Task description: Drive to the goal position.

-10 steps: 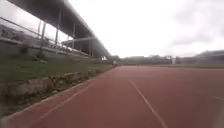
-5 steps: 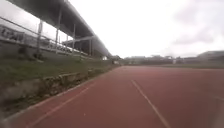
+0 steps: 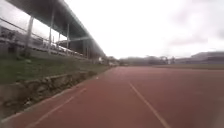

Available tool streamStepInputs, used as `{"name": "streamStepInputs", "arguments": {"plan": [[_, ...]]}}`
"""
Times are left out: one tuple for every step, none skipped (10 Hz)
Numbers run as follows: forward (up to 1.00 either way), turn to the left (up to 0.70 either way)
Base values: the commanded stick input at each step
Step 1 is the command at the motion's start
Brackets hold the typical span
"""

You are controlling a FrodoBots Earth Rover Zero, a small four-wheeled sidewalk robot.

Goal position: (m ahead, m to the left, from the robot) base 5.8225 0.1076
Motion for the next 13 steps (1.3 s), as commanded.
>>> {"name": "streamStepInputs", "arguments": {"plan": [[0.7,-0.18],[0.7,-0.04],[0.7,0.01],[0.7,0.01],[0.7,0.01],[0.7,0.01],[0.7,0.01],[0.7,0.01],[0.7,0.01],[0.7,0.01],[0.7,0.01],[0.7,0.01],[0.7,0.01]]}}
